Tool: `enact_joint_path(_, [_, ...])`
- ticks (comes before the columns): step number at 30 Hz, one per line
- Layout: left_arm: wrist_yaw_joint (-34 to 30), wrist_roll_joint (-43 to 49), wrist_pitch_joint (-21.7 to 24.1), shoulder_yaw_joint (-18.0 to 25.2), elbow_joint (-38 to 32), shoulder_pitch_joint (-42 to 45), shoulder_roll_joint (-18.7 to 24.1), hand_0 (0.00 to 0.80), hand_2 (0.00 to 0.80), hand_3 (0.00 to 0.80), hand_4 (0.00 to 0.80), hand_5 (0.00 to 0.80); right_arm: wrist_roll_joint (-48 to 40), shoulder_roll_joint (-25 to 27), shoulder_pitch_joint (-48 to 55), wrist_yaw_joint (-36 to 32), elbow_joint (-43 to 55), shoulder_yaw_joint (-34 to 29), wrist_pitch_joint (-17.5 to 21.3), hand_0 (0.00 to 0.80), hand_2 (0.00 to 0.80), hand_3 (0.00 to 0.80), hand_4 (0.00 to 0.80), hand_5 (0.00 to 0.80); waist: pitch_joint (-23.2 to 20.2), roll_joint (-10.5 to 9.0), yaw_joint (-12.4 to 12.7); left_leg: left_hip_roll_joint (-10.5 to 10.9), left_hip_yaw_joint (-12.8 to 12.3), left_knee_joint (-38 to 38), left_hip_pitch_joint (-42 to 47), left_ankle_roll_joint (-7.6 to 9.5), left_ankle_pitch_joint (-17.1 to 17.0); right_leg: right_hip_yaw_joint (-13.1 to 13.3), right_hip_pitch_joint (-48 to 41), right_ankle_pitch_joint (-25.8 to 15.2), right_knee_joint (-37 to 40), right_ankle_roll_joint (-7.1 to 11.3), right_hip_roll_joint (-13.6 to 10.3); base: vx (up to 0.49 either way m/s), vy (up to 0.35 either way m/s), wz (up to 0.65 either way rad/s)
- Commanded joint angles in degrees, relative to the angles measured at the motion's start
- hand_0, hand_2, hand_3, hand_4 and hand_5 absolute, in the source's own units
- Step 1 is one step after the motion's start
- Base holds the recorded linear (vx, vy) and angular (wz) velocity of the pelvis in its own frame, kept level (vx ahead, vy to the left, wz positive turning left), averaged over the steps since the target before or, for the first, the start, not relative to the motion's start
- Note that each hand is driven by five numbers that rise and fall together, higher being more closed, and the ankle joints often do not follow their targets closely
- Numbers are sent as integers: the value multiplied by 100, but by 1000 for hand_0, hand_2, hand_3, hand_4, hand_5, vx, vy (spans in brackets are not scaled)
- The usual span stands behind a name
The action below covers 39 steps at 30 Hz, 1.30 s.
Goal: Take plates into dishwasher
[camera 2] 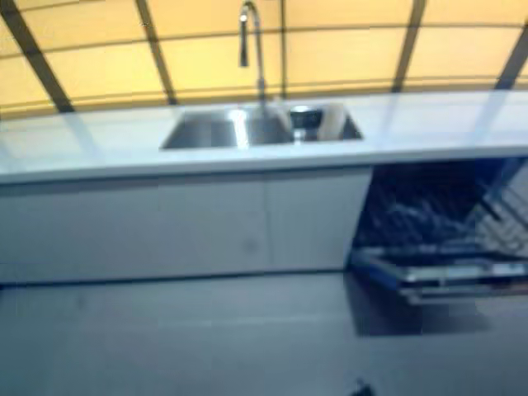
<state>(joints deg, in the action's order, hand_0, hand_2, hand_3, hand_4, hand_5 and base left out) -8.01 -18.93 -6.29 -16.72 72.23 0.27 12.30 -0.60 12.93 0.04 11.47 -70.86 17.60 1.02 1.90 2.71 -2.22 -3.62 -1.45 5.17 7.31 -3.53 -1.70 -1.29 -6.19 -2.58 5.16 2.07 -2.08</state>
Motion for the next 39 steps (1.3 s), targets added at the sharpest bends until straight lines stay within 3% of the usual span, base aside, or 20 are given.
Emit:
enact_joint_path(1, [322, -96, 346, 64, 233, -355, -296, 0, 0, 0, 0, 0, 29, -140, -348, 187, -26, 152, 463, 0, 0, 0, 0, 0, 254, -256, -6, 562, 87, -25, 65, 518, 297, -191, -7, 61, -125, 84, 33, 0, 0, 0])
enact_joint_path(16, [67, -154, 118, 12, 170, -362, -322, 0, 0, 0, 0, 0, -193, -83, -350, -7, 195, 42, 1054, 0, 0, 0, 0, 0, 309, -237, -103, 551, 14, -35, 51, 539, 319, -91, 66, 46, -140, 70, 76, -7, 0, -1])
enact_joint_path(24, [70, -3, 146, 15, 156, -360, -303, 0, 0, 0, 0, 0, -375, -96, -375, -765, 196, 170, 933, 0, 0, 0, 0, 0, 326, -270, -52, 547, 15, -55, 40, 525, 313, -125, 51, 44, -129, 68, 65, 1, 0, 0])
enact_joint_path(34, [75, 129, 138, 11, 244, -389, -309, 0, 0, 0, 0, 0, -206, -122, -421, -498, 5, 111, 489, 0, 0, 0, 0, 0, 345, -308, -41, 550, 23, -109, 85, 562, 344, -89, 33, 115, -237, 21, 118, 23, -13, 0])
enact_joint_path(39, [344, 135, 233, 84, 278, -385, -266, 0, 0, 0, 0, 0, 72, -139, -452, -307, -28, 181, 201, 0, 0, 0, 0, 0, 405, -457, -58, 451, -64, -827, -27, 544, 592, -59, 69, 269, -526, -123, 159, 92, -99, -4])
